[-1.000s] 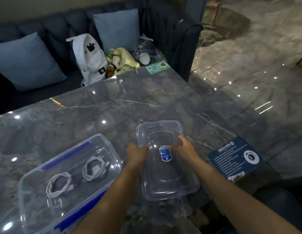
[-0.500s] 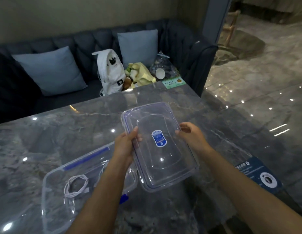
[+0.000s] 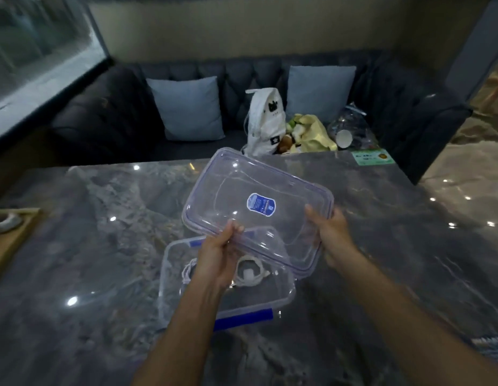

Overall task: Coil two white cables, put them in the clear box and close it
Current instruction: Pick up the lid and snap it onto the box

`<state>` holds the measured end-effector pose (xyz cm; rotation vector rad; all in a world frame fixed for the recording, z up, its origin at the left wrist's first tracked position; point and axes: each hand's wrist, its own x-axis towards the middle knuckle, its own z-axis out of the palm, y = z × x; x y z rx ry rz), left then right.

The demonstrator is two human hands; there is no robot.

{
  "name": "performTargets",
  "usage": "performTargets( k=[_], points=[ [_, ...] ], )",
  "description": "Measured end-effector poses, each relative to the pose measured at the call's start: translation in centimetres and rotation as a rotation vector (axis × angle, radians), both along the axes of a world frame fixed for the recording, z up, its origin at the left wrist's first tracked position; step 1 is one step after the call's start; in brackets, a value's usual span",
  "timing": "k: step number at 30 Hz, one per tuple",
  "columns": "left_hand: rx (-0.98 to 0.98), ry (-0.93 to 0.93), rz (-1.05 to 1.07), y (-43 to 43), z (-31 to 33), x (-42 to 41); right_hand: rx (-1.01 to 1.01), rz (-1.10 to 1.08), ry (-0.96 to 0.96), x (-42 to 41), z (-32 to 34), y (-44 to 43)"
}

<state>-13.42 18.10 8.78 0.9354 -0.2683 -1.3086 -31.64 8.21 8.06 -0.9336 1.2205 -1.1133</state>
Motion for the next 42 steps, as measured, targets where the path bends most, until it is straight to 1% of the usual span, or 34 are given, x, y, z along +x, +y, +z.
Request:
performTargets(
  k=[3, 6, 8, 9, 11, 13, 15, 18, 20, 21, 25, 30, 36, 39, 42],
  points=[
    [0.006, -0.148, -0.011, 2.5, 0.2, 2.1, 0.055, 0.028, -0.012, 1.6, -0.4, 0.3],
    [0.032, -0.130, 0.070, 4.6, 0.2, 5.2, 0.117, 0.078, 0.052, 2.0, -0.5, 0.1],
    [0.079, -0.091, 0.093, 5.7, 0.0, 7.2, 0.112, 0.158, 0.088, 2.0, -0.6, 0.3],
    [0.130, -0.110, 0.092, 6.1, -0.3, 7.9, 0.093, 0.210, 0.124, 2.0, -0.8, 0.5],
    [0.237, -0.237, 0.063, 6.7, -0.8, 8.6, 0.021, 0.297, 0.222, 2.5, -1.1, 1.0],
    [0.391, -0.476, 0.071, 7.0, -1.6, 8.6, -0.056, 0.359, 0.293, 3.3, -1.4, 1.6],
    [0.515, -0.670, 0.133, 7.5, -2.5, 8.6, -0.059, 0.390, 0.281, 4.1, -1.6, 2.0],
    [0.446, -0.672, 0.186, 8.2, -3.2, 8.4, 0.018, 0.429, 0.152, 4.1, -2.0, 2.2],
    [0.435, -0.771, 0.229, 8.3, -3.2, 8.3, 0.033, 0.472, 0.123, 3.8, -2.3, 2.2],
    [0.441, -0.800, 0.239, 8.3, -3.2, 8.2, 0.021, 0.486, 0.143, 3.7, -2.5, 2.2],
    [0.417, -0.646, 0.135, 8.1, -3.3, 7.9, -0.041, 0.518, 0.292, 3.6, -3.3, 2.5],
    [0.463, -0.658, 0.112, 7.9, -4.0, 8.4, -0.065, 0.513, 0.280, 3.8, -4.4, 2.8],
    [0.504, -0.776, 0.090, 7.5, -4.8, 8.9, -0.046, 0.507, 0.309, 4.0, -5.3, 2.8],
    [0.458, -0.872, 0.081, 7.7, -5.3, 8.8, -0.040, 0.495, 0.286, 3.9, -5.8, 3.0],
    [0.414, -0.938, 0.058, 8.2, -5.5, 8.5, -0.047, 0.531, 0.277, 3.7, -6.3, 3.5]
  ],
)
